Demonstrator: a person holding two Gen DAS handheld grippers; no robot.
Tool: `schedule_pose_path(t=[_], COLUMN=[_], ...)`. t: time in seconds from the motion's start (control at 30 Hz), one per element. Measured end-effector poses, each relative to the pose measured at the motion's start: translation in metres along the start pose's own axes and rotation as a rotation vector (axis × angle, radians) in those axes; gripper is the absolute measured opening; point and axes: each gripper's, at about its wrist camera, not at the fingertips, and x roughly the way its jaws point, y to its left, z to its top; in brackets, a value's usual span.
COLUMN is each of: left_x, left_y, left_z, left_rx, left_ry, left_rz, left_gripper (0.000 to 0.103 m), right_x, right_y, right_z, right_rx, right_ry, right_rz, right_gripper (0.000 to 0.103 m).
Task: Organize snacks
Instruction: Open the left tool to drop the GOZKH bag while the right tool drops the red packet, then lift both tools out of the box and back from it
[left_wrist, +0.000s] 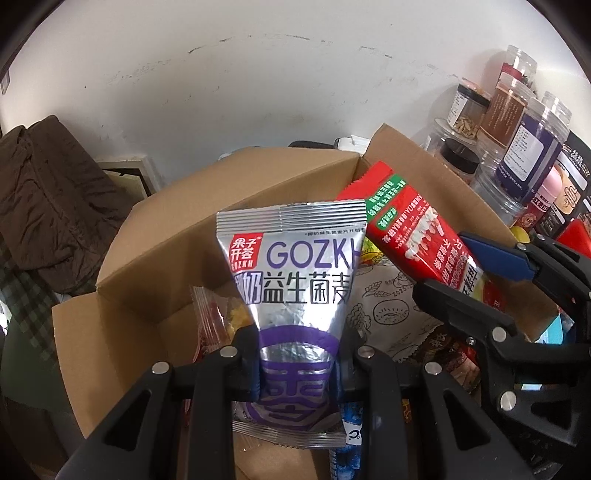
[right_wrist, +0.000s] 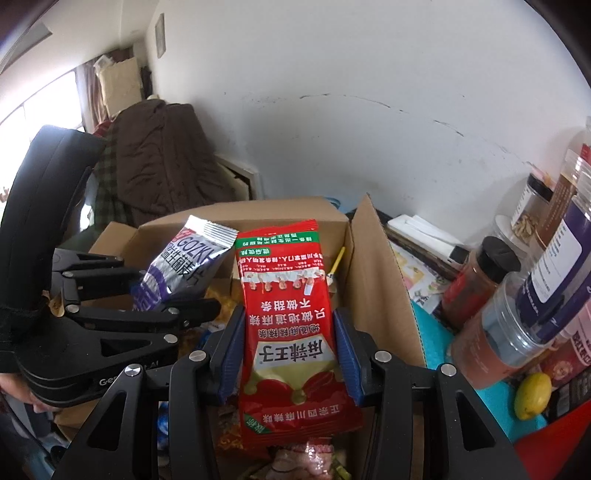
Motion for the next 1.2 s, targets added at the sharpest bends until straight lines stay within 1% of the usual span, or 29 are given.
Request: schedule_pose_path(t=[0.13,0.17,0.23,0.47,0.53,0.6,0.63,0.7,0.73,0.8,1.03,1.2], left_x=[0.003,0.005,0.006,0.003,0.0,-0.004,-0.006,-0.012,-0.016,-0.025,-0.064,-0.101], left_y=[-0.002,-0.003,-0.003,-0.007,-0.007,-0.007,-0.007,-0.007,-0.007,-0.007,-0.011,-0.015], left_z=[0.001,0.001,0.001,-0.001,-0.002,-0.002,-0.002,-0.002,-0.002,-0.002,0.005,0.007], left_rx=[0.0,0.002,0.004,0.014,0.012,0.006,0.004,0.001,-0.001,-0.004,-0.008,-0.013], left_ry=[0.013,0.016,0.019,0.008,0.007,0.002,-0.003,-0.018,-0.025,-0.043,-0.122,-0.187], left_rz=[0.018,0.025,0.034,0.074,0.085,0.1,0.105,0.121,0.127,0.13,0.134,0.129], left_gripper=[0.027,0.027,0.027,0.029,0.032,0.042,0.045,0.054,0.056,0.062,0.063,0.063], right_x=[0.008,0.01,0.012,0.013,0.012,0.01,0.008,0.002,-0.001,-0.009,-0.037,-0.064], right_y=[-0.001,-0.001,-0.002,-0.001,-0.001,0.0,0.0,0.0,0.0,0.0,0.004,0.01], right_z=[-0.002,-0.003,-0.003,-0.006,-0.007,-0.008,-0.008,-0.007,-0.006,-0.005,0.005,0.017], right_rx=[0.01,0.012,0.012,0.005,0.004,-0.002,-0.008,-0.012,-0.013,-0.013,-0.024,-0.032], right_ry=[0.036,0.043,0.045,0.068,0.075,0.077,0.077,0.075,0.072,0.059,0.022,-0.034], right_rz=[0.02,0.012,0.0,0.016,0.014,-0.004,-0.013,-0.027,-0.038,-0.056,-0.084,-0.094], right_gripper=[0.046,0.046,0.046,0.047,0.052,0.055,0.055,0.057,0.061,0.066,0.067,0.067])
